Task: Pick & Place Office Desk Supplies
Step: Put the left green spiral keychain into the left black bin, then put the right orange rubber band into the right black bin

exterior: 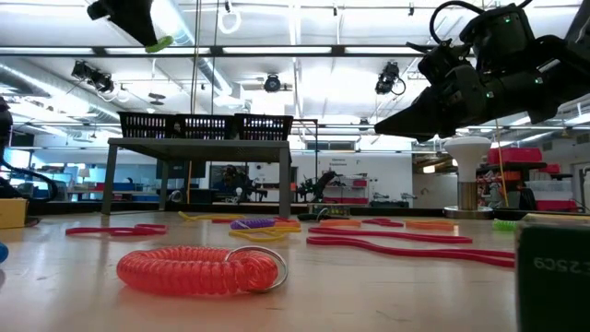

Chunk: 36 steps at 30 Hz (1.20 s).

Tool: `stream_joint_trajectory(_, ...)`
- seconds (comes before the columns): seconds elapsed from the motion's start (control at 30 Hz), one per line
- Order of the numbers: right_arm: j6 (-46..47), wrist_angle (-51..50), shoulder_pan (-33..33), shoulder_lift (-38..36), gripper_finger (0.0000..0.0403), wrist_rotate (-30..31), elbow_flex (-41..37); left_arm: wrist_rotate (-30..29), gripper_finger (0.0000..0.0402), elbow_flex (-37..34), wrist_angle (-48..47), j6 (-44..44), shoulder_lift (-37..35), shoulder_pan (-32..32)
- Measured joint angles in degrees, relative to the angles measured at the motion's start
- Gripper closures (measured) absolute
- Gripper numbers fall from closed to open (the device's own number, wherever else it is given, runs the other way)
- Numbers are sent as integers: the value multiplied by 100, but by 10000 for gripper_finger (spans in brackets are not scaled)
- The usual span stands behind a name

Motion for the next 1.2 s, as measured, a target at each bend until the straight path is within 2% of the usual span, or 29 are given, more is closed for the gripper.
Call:
stream_joint_trajectory(0.13, 0, 0, 0, 0, 391, 0, 0, 581, 383, 120, 179, 1098, 23, 1476)
stream_joint_trajectory(0.33, 11, 55, 0, 0, 391, 0, 0, 2035, 383, 125, 899, 2884, 437, 3763)
stream_joint_trajectory(0.4, 20, 72, 0, 0, 391, 0, 0, 2356, 383, 125, 964, 3294, 743, 4388)
stream_joint_trajectory(0.5, 21, 94, 0, 0, 391, 0, 0, 2780, 383, 125, 946, 3673, 1267, 5004)
stream_joint_trajectory(0.63, 22, 94, 0, 0, 391, 0, 0, 3099, 383, 124, 947, 3985, 1802, 5296)
stream_joint_trajectory(0.8, 22, 96, 0, 0, 391, 0, 0, 3084, 375, 123, 959, 4146, 2173, 5315)
stream_joint_trajectory(1.2, 22, 94, 0, 0, 391, 0, 0, 2834, 266, 277, 910, 4264, 2229, 5315)
